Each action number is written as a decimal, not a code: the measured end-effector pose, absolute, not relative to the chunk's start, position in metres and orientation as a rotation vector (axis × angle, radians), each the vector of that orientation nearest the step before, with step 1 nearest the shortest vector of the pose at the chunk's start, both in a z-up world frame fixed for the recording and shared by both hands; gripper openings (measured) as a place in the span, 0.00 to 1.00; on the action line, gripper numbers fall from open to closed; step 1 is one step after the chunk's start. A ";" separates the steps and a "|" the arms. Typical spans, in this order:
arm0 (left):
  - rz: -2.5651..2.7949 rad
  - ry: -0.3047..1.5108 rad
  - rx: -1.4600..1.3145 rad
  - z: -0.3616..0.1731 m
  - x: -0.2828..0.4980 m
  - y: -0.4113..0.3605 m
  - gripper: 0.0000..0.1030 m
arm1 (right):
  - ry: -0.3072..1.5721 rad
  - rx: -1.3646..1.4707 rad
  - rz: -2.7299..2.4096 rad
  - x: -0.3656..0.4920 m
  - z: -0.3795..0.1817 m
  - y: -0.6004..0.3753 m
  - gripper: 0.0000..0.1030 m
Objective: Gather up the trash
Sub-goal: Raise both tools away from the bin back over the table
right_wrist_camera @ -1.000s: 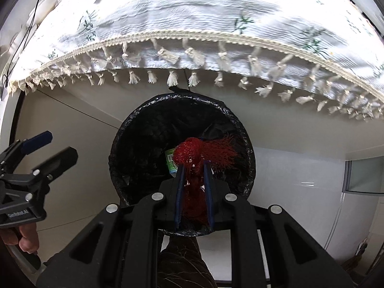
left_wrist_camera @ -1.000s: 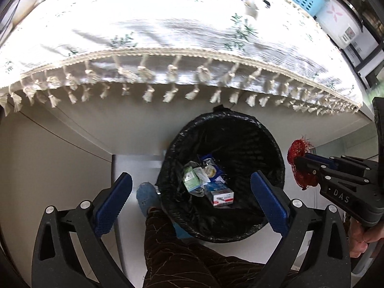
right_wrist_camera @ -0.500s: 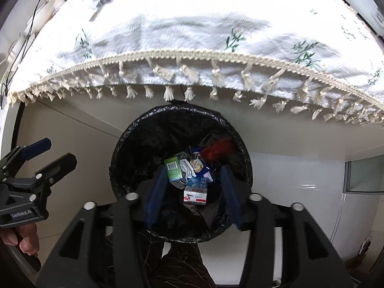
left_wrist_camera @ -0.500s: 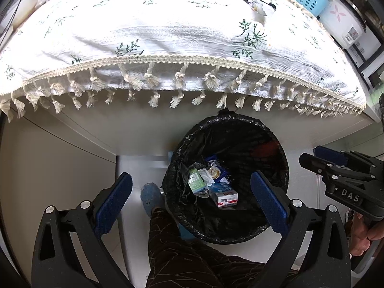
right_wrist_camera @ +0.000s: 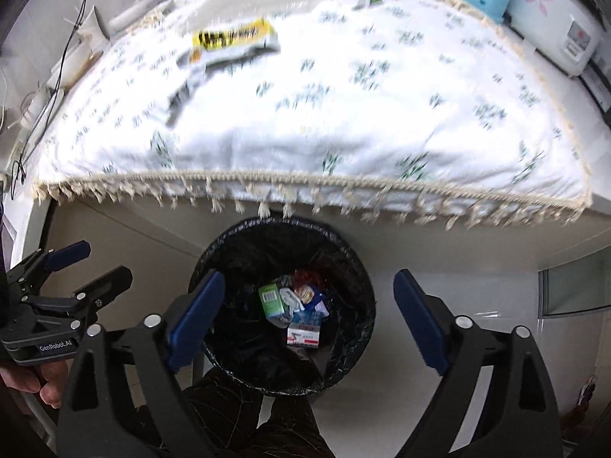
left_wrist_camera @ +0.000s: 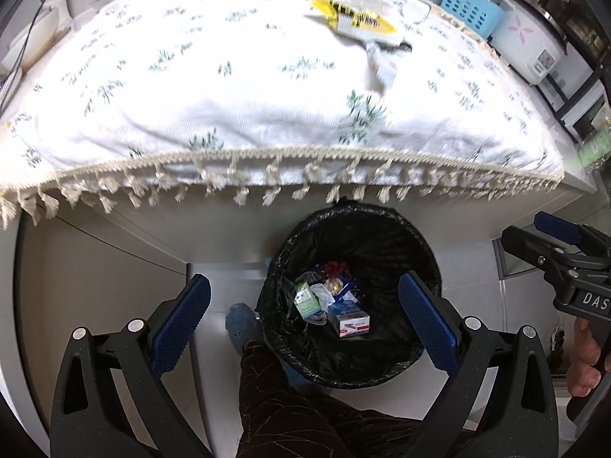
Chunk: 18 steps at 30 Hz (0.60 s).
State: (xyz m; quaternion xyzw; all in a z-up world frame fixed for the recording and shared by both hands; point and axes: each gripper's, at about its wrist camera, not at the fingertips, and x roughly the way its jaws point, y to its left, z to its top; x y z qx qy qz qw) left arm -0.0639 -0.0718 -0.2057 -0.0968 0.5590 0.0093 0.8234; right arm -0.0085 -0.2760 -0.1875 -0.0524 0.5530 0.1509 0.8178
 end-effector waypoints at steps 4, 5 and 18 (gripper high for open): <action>0.037 1.173 -0.204 -0.188 -0.063 -0.069 0.94 | 1.140 -0.108 0.288 -0.007 -0.169 -0.281 0.88; 0.039 1.168 -0.208 -0.183 -0.062 -0.068 0.94 | 1.128 -0.105 0.282 -0.006 -0.165 -0.283 0.91; 0.051 1.104 -0.206 -0.135 -0.035 -0.053 0.94 | 1.029 -0.109 0.239 0.020 -0.120 -0.287 0.91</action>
